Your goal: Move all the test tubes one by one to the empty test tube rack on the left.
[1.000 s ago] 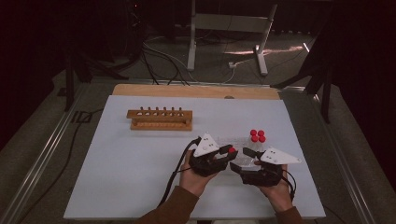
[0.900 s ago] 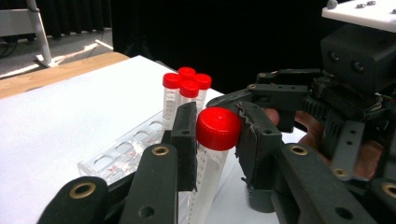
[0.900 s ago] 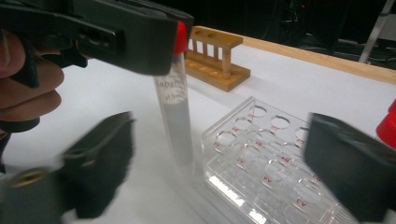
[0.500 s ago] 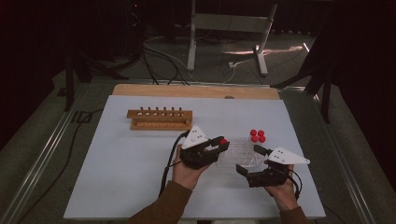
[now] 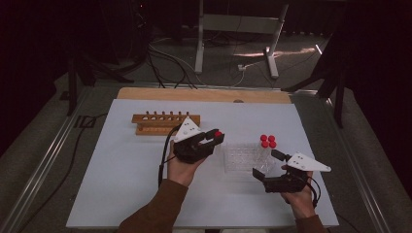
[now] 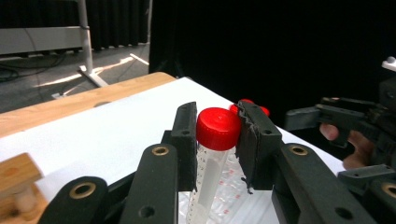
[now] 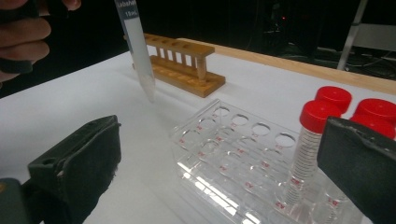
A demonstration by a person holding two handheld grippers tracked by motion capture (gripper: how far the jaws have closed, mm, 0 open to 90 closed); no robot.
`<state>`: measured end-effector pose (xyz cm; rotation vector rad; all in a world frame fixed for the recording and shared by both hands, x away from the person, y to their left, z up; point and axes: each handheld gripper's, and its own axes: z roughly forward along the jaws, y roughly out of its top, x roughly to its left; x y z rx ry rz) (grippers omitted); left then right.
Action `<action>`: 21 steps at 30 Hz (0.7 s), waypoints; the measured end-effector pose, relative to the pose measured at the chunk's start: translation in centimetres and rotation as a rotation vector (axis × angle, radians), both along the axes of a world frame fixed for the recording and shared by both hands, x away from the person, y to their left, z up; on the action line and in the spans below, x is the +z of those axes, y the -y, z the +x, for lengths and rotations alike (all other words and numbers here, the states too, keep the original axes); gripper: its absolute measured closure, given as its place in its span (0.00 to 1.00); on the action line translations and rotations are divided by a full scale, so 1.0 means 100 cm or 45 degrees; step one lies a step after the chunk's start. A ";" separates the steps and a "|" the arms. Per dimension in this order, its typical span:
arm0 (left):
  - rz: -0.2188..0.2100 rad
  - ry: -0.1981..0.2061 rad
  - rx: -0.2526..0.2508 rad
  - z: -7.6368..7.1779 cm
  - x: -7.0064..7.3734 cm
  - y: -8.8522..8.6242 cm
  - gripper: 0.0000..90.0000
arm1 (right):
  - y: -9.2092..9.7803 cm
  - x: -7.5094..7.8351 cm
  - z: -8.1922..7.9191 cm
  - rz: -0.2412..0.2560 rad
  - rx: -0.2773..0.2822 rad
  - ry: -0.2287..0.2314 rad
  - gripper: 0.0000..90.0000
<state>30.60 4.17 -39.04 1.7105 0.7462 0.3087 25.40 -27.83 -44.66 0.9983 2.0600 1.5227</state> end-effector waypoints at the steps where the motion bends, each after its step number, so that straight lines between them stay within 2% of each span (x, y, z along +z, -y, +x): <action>1: -0.001 0.001 0.005 0.001 0.001 -0.002 0.79 | 0.001 0.000 0.000 0.002 -0.002 0.000 0.00; 8: -0.011 0.018 0.043 0.010 0.005 -0.012 0.79 | 0.002 0.000 -0.001 0.001 0.005 0.002 0.00; 21: 0.024 0.067 0.135 0.031 0.015 -0.032 0.79 | 0.004 0.000 -0.001 0.004 -0.001 0.003 0.00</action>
